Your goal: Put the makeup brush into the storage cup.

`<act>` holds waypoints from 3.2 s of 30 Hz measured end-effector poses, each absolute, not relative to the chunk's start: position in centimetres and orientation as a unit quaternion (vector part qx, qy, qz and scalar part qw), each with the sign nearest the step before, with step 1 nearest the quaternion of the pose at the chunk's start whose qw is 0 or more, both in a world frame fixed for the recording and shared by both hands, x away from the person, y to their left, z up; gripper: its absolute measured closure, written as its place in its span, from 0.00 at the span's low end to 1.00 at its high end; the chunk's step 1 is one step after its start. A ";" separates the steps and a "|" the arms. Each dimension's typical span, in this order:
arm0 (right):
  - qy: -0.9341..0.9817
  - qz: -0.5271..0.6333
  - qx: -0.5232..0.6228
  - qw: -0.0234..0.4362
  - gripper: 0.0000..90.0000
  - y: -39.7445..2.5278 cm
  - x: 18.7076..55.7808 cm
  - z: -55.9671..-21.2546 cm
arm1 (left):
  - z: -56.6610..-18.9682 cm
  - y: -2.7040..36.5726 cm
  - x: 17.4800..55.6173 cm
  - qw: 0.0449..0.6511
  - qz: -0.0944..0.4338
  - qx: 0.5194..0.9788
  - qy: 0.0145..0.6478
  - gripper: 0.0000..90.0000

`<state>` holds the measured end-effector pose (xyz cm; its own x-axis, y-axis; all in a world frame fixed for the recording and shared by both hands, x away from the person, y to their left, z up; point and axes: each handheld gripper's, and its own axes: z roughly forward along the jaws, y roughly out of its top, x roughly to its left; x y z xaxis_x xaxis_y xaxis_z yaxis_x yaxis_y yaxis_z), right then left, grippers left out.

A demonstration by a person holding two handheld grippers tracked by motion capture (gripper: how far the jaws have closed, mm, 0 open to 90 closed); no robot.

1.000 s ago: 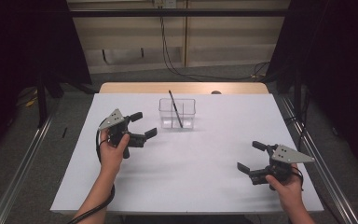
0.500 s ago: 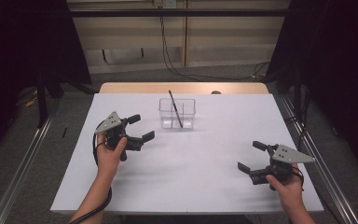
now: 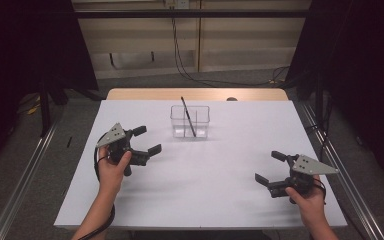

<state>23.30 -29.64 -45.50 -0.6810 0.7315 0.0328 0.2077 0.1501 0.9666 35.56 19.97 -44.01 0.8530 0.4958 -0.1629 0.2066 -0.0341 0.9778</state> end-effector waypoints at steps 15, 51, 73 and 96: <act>0.720 0.567 0.327 0.232 0.00 -29.8 23.3 -45.5 | -44.0 20.4 35.0 0.647 0.112 0.714 0.244 0.00; 0.715 0.569 0.332 0.233 0.00 -29.9 23.3 -45.5 | -43.6 23.2 32.9 0.638 0.132 0.718 0.244 0.00; 0.714 0.569 0.334 0.234 0.00 -30.0 23.3 -45.4 | -43.7 25.0 31.8 0.630 0.142 0.721 0.250 0.00; 0.713 0.569 0.334 0.235 0.00 -30.1 23.3 -45.4 | -43.8 26.4 30.7 0.622 0.152 0.725 0.255 0.00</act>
<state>23.33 -30.11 -45.42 -0.6661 0.7445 0.0452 0.2090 0.1282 0.9695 30.69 26.42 -43.84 0.8236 0.5589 -0.0962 0.1802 -0.0970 0.9788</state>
